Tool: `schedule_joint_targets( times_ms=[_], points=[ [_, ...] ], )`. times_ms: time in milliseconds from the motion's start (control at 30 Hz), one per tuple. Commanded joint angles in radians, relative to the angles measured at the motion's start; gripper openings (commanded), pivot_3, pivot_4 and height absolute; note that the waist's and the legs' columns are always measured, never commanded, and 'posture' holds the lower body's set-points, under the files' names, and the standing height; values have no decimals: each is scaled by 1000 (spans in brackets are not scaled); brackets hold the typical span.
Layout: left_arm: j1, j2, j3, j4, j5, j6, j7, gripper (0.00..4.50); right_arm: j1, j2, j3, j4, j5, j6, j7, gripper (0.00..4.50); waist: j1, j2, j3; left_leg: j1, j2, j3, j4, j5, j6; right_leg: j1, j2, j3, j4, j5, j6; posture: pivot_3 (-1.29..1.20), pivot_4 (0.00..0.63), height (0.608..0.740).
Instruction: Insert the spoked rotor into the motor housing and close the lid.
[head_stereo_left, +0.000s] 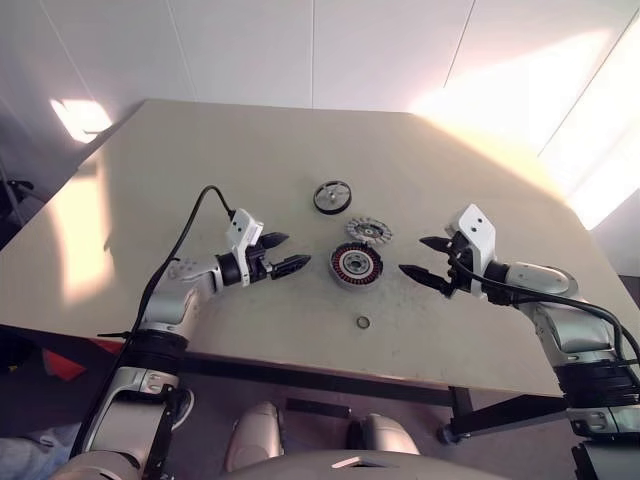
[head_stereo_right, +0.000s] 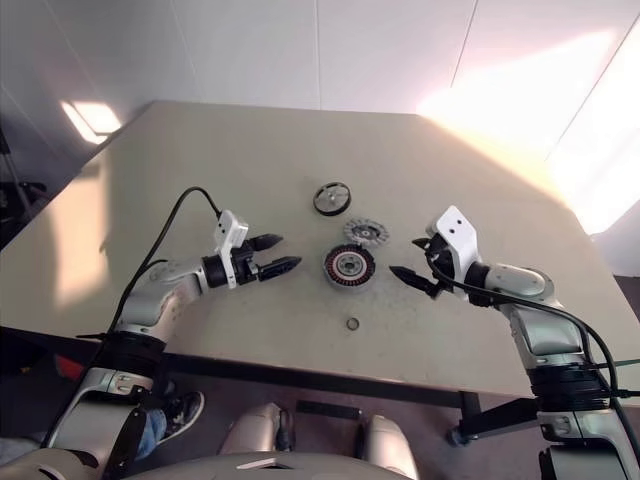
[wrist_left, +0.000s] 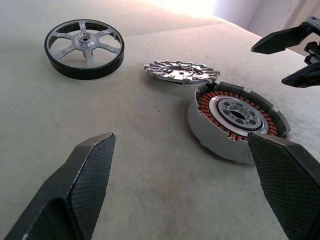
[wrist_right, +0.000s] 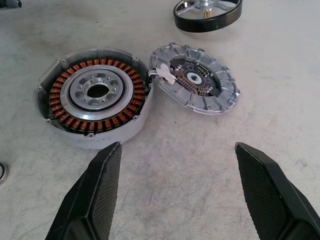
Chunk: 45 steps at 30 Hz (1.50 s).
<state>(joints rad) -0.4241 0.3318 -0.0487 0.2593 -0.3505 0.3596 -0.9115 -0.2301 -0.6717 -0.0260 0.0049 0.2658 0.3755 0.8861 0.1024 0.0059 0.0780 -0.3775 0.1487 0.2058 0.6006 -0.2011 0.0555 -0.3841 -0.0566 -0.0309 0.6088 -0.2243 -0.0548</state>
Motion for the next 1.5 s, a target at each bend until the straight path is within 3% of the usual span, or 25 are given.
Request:
schedule_joint_targets(
  times_ms=[33, 400, 800, 1233, 1500],
  points=[
    [-29, -3, 4, -8, 2, -23, -2, 4473, -21, 1, -10, -13, 2, -19, -3, 4091, 0, 0, 0, 0, 0, 0, 0, 0, 0, 0, 0, 0, 0, 0, 0, 0, 0, 740],
    [-41, -6, 2, 16, 11, -35, -7, 4473, 17, -6, -14, -57, 15, -11, 18, 4091, 1, 0, 0, 0, 0, 0, 0, 0, 0, 0, 0, 0, 0, 0, 0, 0, 0, 740],
    [-70, 0, -7, 58, 29, -39, -33, 4473, 245, -78, 52, -351, 46, 14, 136, 4091, 16, 0, 0, 2, 0, 0, 0, 0, 0, 2, 0, -1, 0, -1, 2, 0, 0, 740],
    [-48, 53, -18, 6, 30, 15, -54, 4473, 222, 25, 229, -308, -16, -15, 94, 4091, 19, 0, 0, 9, 0, -1, 0, 0, 0, 10, 0, -1, -1, -3, 6, 0, 0, 740],
    [-27, 68, -19, -39, 26, 42, -49, 4473, 196, 55, 251, -239, -47, -45, 82, 4091, 19, 0, 0, 9, 0, -1, -1, 0, 0, 10, -1, -1, -1, -4, 7, 0, 0, 740]
  ],
)
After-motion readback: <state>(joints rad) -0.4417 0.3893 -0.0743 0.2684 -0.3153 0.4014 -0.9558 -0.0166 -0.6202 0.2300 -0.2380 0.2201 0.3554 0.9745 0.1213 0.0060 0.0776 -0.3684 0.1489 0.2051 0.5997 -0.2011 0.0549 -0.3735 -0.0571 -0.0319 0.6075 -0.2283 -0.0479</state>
